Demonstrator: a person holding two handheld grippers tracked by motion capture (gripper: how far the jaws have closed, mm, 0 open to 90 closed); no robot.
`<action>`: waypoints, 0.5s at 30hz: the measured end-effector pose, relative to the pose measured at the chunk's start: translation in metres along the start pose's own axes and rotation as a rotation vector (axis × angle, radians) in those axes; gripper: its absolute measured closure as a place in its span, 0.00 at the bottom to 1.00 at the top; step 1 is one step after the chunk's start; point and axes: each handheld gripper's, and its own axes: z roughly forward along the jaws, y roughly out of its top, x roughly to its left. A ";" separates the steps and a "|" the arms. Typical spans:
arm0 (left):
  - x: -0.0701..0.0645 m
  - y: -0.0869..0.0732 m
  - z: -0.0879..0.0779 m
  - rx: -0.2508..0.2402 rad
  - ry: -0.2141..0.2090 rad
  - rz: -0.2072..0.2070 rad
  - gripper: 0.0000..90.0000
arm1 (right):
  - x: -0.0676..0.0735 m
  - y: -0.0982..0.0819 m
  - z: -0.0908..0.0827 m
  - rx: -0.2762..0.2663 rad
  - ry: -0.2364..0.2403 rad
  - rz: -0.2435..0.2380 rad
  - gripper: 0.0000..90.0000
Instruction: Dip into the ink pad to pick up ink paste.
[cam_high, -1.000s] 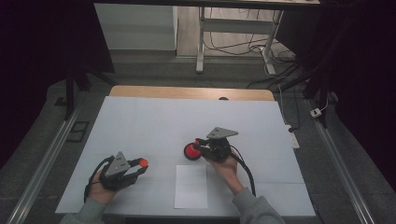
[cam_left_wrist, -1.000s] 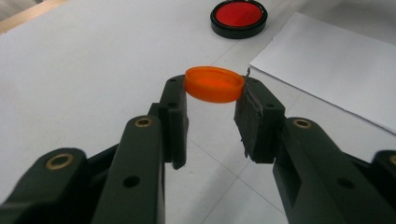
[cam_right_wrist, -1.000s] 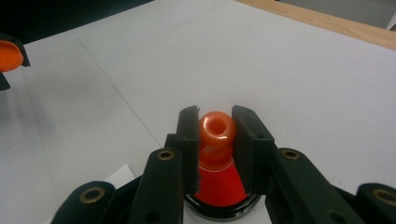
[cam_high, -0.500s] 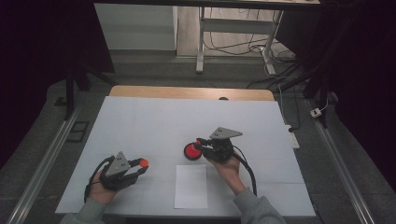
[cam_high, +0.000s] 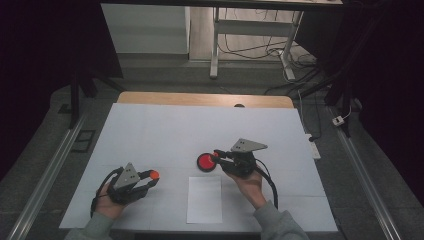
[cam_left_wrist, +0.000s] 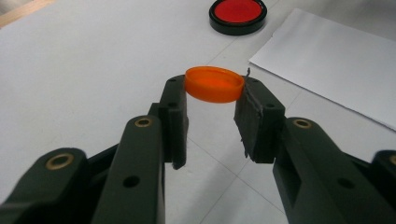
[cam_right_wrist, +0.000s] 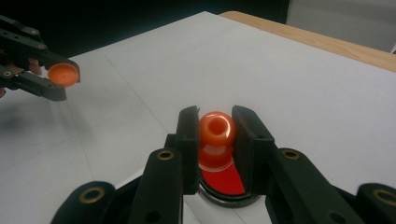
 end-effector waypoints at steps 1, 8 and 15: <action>0.000 0.000 0.000 0.000 0.000 -0.001 0.72 | 0.000 0.000 -0.002 -0.003 0.000 0.003 0.80; 0.001 0.000 0.001 0.000 -0.001 0.000 0.72 | -0.001 -0.006 -0.017 -0.017 0.005 0.003 0.80; 0.001 0.001 0.002 0.004 -0.007 0.001 0.72 | 0.001 -0.011 -0.029 -0.019 0.012 -0.002 0.80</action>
